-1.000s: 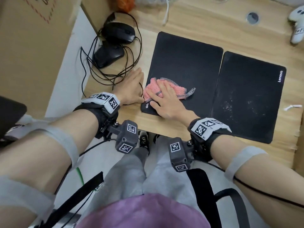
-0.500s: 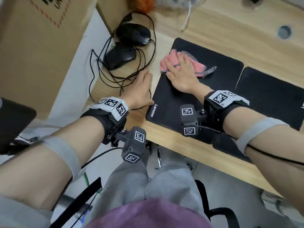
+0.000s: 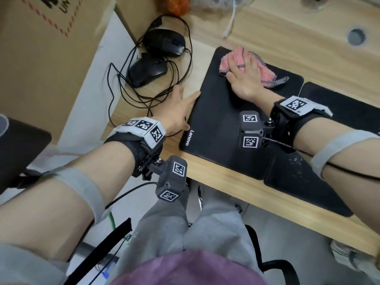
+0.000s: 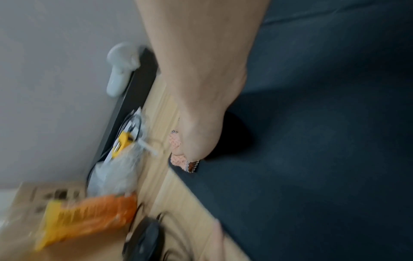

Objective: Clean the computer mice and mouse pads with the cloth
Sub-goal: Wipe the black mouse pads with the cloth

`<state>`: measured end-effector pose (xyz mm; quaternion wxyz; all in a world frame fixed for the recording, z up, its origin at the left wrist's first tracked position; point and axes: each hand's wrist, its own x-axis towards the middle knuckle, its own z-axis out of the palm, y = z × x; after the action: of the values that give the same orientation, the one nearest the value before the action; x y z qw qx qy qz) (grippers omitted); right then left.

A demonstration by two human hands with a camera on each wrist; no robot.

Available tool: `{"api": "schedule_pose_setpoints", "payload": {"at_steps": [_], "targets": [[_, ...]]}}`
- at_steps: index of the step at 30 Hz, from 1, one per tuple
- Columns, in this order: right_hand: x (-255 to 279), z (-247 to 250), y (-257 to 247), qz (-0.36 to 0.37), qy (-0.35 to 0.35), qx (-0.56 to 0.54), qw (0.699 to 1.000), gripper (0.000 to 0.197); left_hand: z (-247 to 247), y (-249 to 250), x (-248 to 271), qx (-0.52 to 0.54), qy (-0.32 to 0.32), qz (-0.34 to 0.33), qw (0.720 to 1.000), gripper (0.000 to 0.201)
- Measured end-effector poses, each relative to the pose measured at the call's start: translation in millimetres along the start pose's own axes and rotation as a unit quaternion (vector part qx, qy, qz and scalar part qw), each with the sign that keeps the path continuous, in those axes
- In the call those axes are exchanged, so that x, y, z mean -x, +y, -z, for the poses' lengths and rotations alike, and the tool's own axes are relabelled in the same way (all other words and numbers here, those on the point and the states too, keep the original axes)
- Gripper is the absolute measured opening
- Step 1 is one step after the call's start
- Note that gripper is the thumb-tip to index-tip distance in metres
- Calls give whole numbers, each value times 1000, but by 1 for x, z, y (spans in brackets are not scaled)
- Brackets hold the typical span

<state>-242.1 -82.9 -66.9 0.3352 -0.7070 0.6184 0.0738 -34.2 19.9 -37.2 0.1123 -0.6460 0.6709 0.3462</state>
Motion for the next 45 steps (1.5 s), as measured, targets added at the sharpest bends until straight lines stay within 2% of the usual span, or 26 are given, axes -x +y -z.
{"api": "schedule_pose_setpoints", "payload": {"at_steps": [5,7,9,12,16,19,23,25,29,34,40,45], "targets": [[54,-4,63,-94,52,-19,994,56,0,-2,0,-36,12,-9,999,101],[74,-14,70,-122,60,-15,991,56,-1,-4,2,-40,19,-13,999,95],[88,-32,57,-129,69,-11,989,57,-1,-6,5,-31,17,-20,999,83],[107,-68,10,-64,56,-20,996,58,-1,-9,9,6,17,-50,999,61],[135,-114,-47,67,-2,-6,998,56,-2,-10,15,31,16,-71,997,65],[151,-125,-56,95,-41,-10,995,53,-4,-6,18,-5,0,-63,998,65],[180,-121,-22,109,-62,-18,992,49,-6,8,14,-40,20,-31,999,58],[199,-118,8,65,-46,-39,996,49,-8,18,12,-70,46,-45,996,53],[231,-113,59,-28,0,-71,997,52,-20,37,8,-80,50,-75,993,61],[228,-120,52,-77,21,-87,993,54,-30,59,5,-95,44,-122,987,63],[223,-107,57,-9,-26,-86,996,53,-27,91,-3,-69,24,-151,986,62],[236,-93,108,-14,21,-104,994,53,-28,134,-16,-57,18,-142,988,60]]}}
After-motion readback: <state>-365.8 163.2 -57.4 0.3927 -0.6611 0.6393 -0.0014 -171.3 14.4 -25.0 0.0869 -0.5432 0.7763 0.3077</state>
